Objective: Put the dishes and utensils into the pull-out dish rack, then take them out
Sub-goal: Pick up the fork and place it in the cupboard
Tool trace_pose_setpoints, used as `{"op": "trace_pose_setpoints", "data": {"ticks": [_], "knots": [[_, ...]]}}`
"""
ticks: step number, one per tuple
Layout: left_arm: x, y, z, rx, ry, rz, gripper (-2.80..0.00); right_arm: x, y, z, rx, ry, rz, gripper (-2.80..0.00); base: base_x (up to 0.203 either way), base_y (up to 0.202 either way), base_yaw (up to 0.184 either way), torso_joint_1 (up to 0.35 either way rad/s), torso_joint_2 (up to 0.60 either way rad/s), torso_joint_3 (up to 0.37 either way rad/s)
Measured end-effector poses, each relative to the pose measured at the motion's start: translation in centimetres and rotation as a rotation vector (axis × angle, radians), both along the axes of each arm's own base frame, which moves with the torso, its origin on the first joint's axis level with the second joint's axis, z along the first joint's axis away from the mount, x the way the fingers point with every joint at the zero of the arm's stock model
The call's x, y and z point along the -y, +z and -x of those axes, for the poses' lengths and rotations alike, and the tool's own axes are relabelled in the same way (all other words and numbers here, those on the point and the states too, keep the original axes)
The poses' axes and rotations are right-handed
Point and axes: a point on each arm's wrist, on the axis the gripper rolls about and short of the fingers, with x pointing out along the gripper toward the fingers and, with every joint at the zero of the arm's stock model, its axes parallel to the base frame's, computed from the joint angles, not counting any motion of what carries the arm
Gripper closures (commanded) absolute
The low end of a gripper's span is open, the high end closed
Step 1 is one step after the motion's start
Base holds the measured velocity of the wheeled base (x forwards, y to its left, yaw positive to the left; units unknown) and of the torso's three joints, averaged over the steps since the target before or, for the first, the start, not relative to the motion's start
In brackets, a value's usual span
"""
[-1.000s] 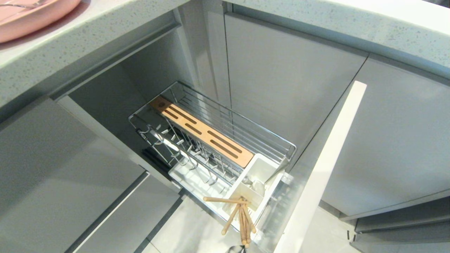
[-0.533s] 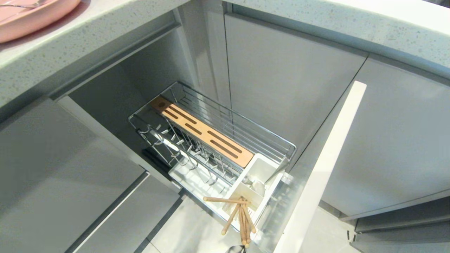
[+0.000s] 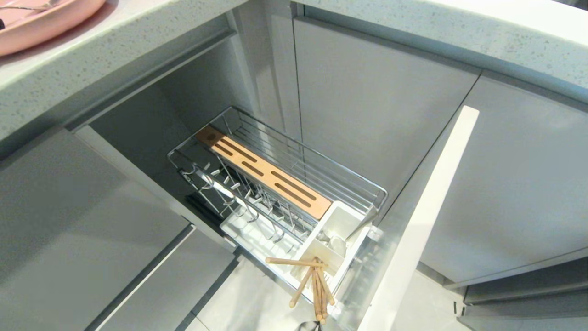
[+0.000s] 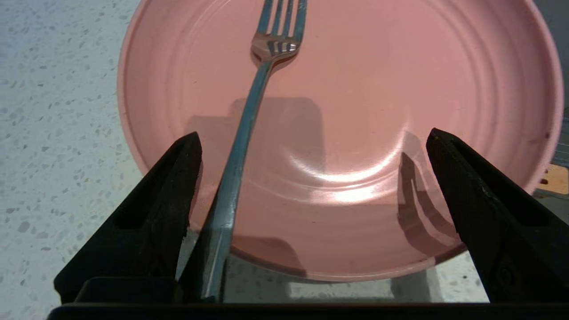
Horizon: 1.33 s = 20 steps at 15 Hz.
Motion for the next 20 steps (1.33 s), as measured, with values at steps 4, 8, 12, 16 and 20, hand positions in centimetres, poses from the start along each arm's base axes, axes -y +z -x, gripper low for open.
{"op": "trace_pose_setpoints", "data": {"ticks": [4, 8, 12, 16, 20], "knots": [[-0.09, -0.05, -0.16, -0.001, 0.002, 0.0, 0.0, 0.0, 0.0, 0.0, 0.0, 0.0, 0.0, 0.0, 0.0, 0.0, 0.0, 0.0, 0.0, 0.0], [-0.12, -0.07, -0.2, -0.003, 0.004, 0.001, 0.0, 0.0, 0.0, 0.0, 0.0, 0.0, 0.0, 0.0, 0.0, 0.0, 0.0, 0.0, 0.0, 0.0], [-0.14, -0.02, -0.24, 0.002, 0.003, -0.002, 0.0, 0.0, 0.0, 0.0, 0.0, 0.0, 0.0, 0.0, 0.0, 0.0, 0.0, 0.0, 0.0, 0.0], [-0.16, -0.01, -0.27, 0.003, 0.003, -0.003, 0.0, 0.0, 0.0, 0.0, 0.0, 0.0, 0.0, 0.0, 0.0, 0.0, 0.0, 0.0, 0.0, 0.0], [-0.03, 0.1, -0.1, 0.005, 0.003, 0.002, 0.0, 0.0, 0.0, 0.0, 0.0, 0.0, 0.0, 0.0, 0.0, 0.0, 0.0, 0.0, 0.0, 0.0]]}}
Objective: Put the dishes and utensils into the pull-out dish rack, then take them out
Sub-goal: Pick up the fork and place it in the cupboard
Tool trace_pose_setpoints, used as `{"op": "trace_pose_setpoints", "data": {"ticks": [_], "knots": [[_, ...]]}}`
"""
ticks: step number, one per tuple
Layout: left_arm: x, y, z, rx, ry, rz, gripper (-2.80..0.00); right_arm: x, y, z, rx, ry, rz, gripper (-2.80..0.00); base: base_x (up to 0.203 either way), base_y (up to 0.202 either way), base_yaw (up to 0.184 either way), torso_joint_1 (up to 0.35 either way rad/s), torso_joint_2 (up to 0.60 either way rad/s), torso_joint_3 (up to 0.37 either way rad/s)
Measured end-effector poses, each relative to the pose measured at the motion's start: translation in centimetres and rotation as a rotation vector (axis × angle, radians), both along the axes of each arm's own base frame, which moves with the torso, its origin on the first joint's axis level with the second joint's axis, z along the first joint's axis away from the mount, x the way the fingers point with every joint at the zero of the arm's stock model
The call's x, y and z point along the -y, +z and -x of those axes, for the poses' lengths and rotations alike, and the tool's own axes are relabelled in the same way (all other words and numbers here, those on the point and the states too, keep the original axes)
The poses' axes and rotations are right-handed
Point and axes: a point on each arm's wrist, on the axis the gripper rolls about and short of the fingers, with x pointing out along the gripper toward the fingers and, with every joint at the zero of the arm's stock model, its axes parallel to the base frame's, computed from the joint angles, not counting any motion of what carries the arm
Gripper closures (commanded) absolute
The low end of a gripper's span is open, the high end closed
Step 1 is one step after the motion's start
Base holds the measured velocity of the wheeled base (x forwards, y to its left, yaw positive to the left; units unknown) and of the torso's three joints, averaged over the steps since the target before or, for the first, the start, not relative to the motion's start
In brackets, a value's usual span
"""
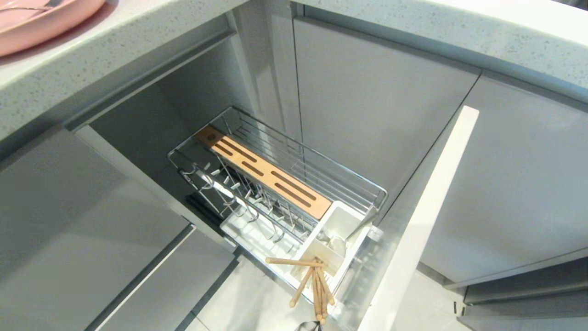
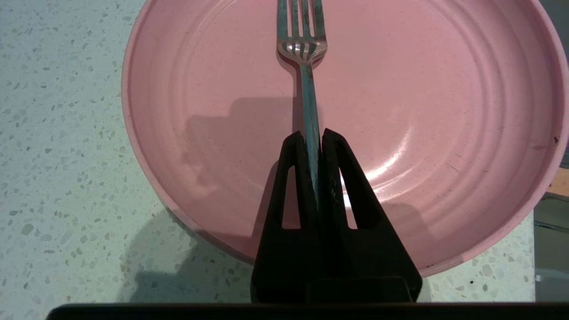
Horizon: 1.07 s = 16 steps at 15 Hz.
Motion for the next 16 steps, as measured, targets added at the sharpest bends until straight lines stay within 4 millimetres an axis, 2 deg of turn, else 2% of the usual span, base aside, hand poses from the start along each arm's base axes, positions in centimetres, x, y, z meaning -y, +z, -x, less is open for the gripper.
{"op": "trace_pose_setpoints", "data": {"ticks": [3, 5, 10, 12, 16], "knots": [[1.0, 0.9, 1.7, 0.026, 0.002, 0.026, 0.0, 0.0, 0.0, 0.0, 0.0, 0.0, 0.0, 0.0, 0.0, 0.0, 0.0, 0.0, 0.0, 0.0], [2.4, 1.5, 3.3, 0.035, -0.016, 0.08, 0.0, 0.0, 0.0, 0.0, 0.0, -0.001, 0.0, 0.0, 0.0, 0.0, 0.0, 0.0, 0.0, 0.0], [6.0, 2.5, 7.4, -0.018, -0.117, 0.355, 0.0, 0.0, 0.0, 0.0, 0.0, 0.0, 0.0, 0.0, 0.0, 0.0, 0.0, 0.0, 0.0, 0.0], [7.2, 2.1, 9.0, -0.099, -0.184, 0.454, 0.0, 0.0, 0.0, 0.0, 0.0, 0.0, 0.0, 0.0, 0.0, 0.0, 0.0, 0.0, 0.0, 0.0], [9.0, 0.6, 12.5, -0.267, -0.357, 0.495, 0.0, 0.0, 0.0, 0.0, 0.0, 0.0, 0.0, 0.0, 0.0, 0.0, 0.0, 0.0, 0.0, 0.0]]}}
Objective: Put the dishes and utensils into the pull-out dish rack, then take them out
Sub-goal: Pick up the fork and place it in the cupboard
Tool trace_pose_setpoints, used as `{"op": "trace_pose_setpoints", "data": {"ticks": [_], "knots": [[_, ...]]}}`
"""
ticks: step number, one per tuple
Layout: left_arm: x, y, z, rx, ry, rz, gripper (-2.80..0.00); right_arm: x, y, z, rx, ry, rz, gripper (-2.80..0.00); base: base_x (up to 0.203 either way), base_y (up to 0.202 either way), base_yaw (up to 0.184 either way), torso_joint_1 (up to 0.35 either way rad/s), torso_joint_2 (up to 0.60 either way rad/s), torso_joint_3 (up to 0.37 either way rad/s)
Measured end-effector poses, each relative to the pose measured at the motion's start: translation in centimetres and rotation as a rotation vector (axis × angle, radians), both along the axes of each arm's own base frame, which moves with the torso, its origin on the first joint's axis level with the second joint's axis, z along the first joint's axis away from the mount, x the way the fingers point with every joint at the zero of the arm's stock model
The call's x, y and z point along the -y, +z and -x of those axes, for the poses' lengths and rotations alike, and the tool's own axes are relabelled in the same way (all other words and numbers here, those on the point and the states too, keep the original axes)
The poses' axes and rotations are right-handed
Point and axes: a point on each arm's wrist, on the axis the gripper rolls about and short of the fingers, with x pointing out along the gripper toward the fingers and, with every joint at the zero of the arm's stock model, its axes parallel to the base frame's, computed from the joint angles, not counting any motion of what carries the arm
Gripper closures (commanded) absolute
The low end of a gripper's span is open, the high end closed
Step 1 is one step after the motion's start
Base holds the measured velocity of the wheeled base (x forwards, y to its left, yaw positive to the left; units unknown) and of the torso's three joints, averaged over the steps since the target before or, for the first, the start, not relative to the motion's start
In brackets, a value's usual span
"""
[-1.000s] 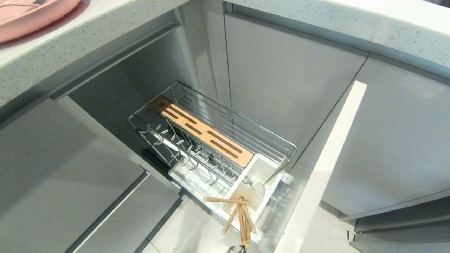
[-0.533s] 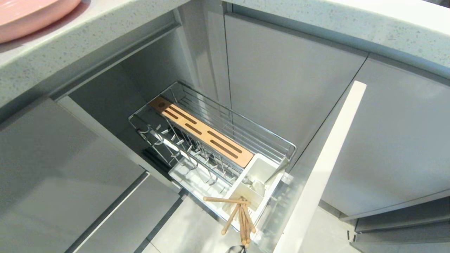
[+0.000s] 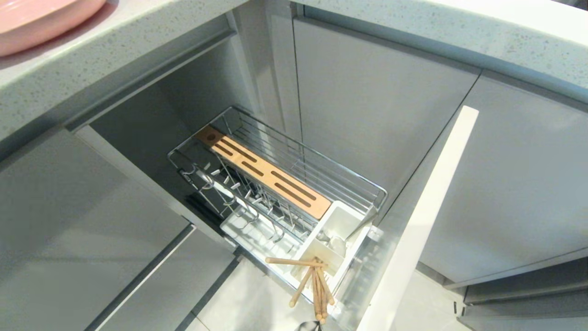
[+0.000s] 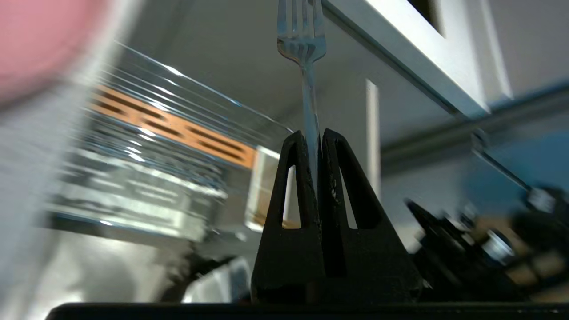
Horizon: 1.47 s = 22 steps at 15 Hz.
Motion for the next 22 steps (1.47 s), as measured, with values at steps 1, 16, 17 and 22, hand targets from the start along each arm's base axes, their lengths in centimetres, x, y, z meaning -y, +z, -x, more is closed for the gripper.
{"op": "trace_pose_setpoints", "data": {"ticks": [1, 16, 17, 22], "knots": [[0.2, -0.3, 0.9, -0.023, -0.051, 0.001, 0.0, 0.0, 0.0, 0.0, 0.0, 0.0, 0.0, 0.0, 0.0, 0.0, 0.0, 0.0, 0.0, 0.0], [1.9, -3.3, -2.7, -0.344, -0.291, -0.1, 0.0, 0.0, 0.0, 0.0, 0.0, -0.001, 0.0, 0.0, 0.0, 0.0, 0.0, 0.0, 0.0, 0.0], [2.1, -3.4, -3.5, -0.359, -0.273, -0.116, 0.0, 0.0, 0.0, 0.0, 0.0, -0.001, 0.0, 0.0, 0.0, 0.0, 0.0, 0.0, 0.0, 0.0], [3.9, -3.7, -6.0, -0.381, -0.294, -0.182, 0.0, 0.0, 0.0, 0.0, 0.0, -0.001, 0.0, 0.0, 0.0, 0.0, 0.0, 0.0, 0.0, 0.0]]}}
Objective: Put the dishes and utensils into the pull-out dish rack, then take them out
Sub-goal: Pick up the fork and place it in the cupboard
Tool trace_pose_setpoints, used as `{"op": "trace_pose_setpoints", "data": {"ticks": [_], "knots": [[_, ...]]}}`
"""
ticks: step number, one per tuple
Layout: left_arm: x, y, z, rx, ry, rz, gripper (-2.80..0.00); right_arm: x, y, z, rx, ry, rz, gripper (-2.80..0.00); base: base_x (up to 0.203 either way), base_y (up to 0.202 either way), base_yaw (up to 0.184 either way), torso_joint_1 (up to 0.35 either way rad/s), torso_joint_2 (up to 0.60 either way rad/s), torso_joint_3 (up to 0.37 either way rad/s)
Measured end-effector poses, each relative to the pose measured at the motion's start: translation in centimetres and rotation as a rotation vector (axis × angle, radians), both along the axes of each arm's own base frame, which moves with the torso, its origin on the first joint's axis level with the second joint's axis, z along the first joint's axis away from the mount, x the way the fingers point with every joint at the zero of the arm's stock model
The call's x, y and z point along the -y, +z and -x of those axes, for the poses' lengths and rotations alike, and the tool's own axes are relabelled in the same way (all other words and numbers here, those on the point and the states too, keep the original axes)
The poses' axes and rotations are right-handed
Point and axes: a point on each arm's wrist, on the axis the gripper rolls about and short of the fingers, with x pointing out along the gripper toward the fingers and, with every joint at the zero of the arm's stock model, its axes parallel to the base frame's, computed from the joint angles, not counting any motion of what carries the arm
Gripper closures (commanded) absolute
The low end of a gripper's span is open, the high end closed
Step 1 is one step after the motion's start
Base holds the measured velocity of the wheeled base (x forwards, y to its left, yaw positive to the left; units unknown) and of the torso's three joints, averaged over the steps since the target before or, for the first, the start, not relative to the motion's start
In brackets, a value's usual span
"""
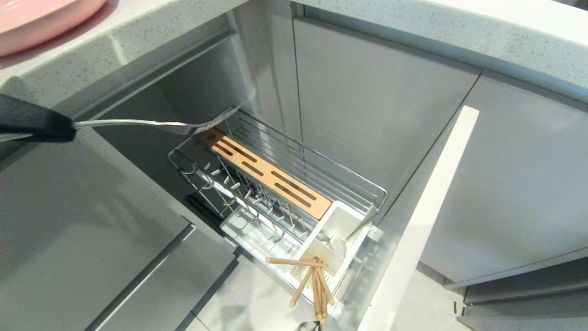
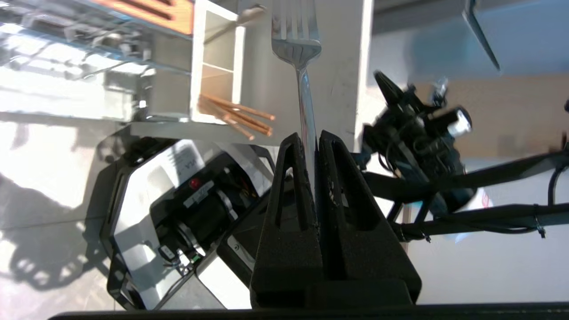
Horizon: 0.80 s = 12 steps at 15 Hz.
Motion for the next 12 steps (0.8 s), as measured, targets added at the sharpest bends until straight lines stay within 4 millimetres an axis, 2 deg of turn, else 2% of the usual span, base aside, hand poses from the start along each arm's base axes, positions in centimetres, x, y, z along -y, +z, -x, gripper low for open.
{"op": "trace_pose_setpoints", "data": {"ticks": [5, 7, 12], "knots": [[2.9, -0.5, -2.2, -0.004, -0.09, -0.035, 0.0, 0.0, 0.0, 0.0, 0.0, 0.0, 0.0, 0.0, 0.0, 0.0, 0.0, 0.0, 0.0, 0.0], [4.7, -1.1, -3.1, -0.023, -0.099, -0.09, 0.0, 0.0, 0.0, 0.0, 0.0, 0.0, 0.0, 0.0, 0.0, 0.0, 0.0, 0.0, 0.0, 0.0], [9.2, -3.2, -5.8, -0.074, -0.013, -0.214, 0.0, 0.0, 0.0, 0.0, 0.0, 0.0, 0.0, 0.0, 0.0, 0.0, 0.0, 0.0, 0.0, 0.0]]}}
